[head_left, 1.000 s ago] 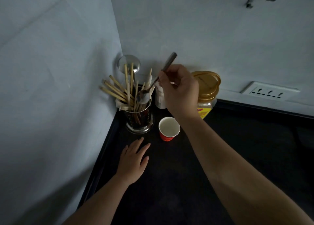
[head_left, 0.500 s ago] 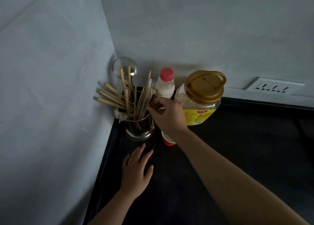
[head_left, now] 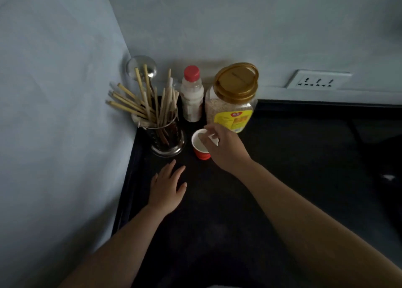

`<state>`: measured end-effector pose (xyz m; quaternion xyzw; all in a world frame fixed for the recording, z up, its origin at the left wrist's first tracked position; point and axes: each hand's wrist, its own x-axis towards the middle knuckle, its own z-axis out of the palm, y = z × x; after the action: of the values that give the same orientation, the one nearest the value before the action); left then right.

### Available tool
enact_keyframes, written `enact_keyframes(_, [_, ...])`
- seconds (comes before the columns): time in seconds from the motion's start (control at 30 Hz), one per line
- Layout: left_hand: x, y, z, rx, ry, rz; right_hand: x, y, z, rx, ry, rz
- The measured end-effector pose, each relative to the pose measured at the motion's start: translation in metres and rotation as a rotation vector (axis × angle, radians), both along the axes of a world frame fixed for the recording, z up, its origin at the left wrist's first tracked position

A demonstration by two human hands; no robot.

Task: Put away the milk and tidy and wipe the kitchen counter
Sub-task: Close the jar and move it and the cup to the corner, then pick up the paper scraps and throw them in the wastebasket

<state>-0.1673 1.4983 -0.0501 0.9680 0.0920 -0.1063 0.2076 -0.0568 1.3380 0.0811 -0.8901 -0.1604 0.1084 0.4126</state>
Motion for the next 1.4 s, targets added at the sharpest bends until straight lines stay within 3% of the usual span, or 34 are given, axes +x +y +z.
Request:
enact_keyframes(0.2, [-0.008, -0.036, 0.041, -0.068, -0.015, 0.032, -0.07, -0.072, -0.009, -0.059, 0.162, -0.131])
enact_keyframes(0.43, [-0.094, -0.13, 0.084, -0.569, 0.083, 0.065, -0.191, -0.183, -0.013, 0.054, 0.257, -0.315])
enact_keyframes(0.63, [-0.172, -0.227, 0.111, -0.805, 0.261, -0.016, -0.315, -0.283, -0.014, 0.168, 0.222, -0.494])
enact_keyframes(1.03, [-0.281, -0.453, 0.123, -0.841, 0.513, -0.558, -0.542, -0.433, -0.002, 0.225, 0.2, -1.115])
enact_keyframes(1.23, [-0.297, -0.523, 0.126, -0.728, 0.626, -0.836, -0.604, -0.454, -0.009, 0.319, 0.164, -1.39])
enact_keyframes(1.4, [-0.294, -0.581, 0.117, -0.655, 0.714, -0.912, -0.621, -0.483, -0.021, 0.395, 0.184, -1.557])
